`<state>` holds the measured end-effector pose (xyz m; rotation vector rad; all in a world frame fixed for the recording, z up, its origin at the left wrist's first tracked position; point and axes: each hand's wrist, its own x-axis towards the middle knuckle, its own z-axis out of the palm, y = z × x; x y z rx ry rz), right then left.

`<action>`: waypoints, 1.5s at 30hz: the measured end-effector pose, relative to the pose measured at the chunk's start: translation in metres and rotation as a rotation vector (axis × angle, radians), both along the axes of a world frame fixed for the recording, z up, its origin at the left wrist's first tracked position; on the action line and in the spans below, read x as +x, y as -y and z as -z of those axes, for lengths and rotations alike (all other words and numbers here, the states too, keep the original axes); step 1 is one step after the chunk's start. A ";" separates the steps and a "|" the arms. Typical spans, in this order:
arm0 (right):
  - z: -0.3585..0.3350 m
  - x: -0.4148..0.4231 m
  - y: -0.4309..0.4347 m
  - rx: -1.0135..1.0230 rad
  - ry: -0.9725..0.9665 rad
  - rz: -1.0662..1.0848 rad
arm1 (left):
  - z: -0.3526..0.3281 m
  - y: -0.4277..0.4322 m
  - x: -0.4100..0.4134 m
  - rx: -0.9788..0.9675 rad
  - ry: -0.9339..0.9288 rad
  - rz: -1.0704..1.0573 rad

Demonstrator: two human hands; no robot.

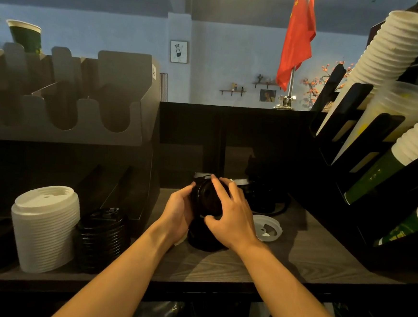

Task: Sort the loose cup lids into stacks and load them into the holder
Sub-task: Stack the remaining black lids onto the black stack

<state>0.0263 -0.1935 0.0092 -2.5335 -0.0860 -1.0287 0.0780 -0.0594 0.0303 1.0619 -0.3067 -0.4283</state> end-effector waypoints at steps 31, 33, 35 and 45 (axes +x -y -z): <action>-0.003 0.001 0.004 0.228 -0.117 0.099 | 0.005 0.002 0.000 0.096 0.159 0.092; -0.004 0.002 0.003 0.238 -0.125 0.085 | 0.005 0.003 0.002 0.105 0.157 0.060; -0.005 0.002 0.002 0.240 -0.123 0.066 | 0.006 0.002 0.004 0.100 0.145 0.034; -0.003 0.002 -0.001 0.490 -0.038 -0.043 | 0.004 0.003 0.007 -0.040 -0.029 -0.008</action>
